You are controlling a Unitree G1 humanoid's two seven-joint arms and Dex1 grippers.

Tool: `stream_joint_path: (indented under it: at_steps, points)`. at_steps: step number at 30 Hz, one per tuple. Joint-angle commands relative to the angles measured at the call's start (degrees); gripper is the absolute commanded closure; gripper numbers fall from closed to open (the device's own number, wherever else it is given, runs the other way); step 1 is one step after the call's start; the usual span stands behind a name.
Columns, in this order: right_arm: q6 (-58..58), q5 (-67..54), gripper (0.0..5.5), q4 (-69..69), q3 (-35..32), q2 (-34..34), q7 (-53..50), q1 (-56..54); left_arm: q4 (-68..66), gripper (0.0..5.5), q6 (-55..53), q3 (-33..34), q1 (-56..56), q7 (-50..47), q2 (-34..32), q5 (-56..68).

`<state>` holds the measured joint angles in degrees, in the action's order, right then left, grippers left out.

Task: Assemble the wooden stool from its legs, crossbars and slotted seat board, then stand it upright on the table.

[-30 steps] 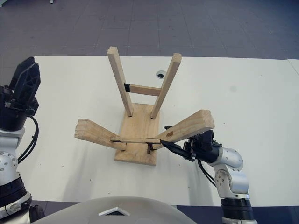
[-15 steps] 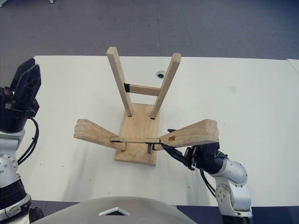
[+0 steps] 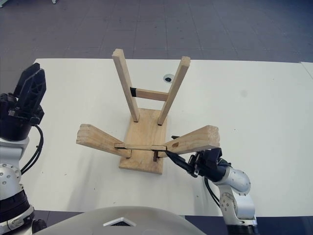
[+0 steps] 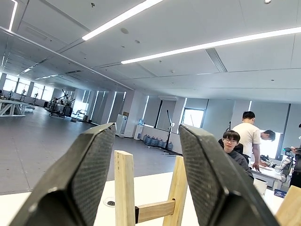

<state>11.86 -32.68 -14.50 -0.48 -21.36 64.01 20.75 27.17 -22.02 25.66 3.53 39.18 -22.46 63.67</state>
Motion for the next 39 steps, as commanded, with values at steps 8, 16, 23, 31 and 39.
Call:
stream_joint_path:
  at_steps: [8,16,23,31,39]
  points:
    - [1.3,1.6,3.35,0.1,2.3,-0.6,-1.3,0.9,3.6,3.05,4.2,-10.4,6.0,-22.6,13.2,-17.8]
    - [1.4,0.4,3.35,-1.5,1.8,-1.9,-1.0,1.9,-2.3,3.05,7.7,-10.7,6.5,-35.8,19.2,-30.9]
    - [1.4,-0.7,3.35,-2.3,0.6,-3.9,-0.3,2.7,-3.1,3.05,6.9,-11.8,6.8,-36.4,19.5,-33.9]
    - [1.2,-1.0,3.35,-2.7,0.2,-5.3,0.1,3.0,-2.2,3.05,5.9,-12.3,7.2,-36.2,19.5,-34.2]
    - [0.4,0.1,3.35,-1.8,2.4,-6.3,1.5,3.0,-1.2,3.05,5.0,-13.1,8.0,-35.8,19.4,-33.7]
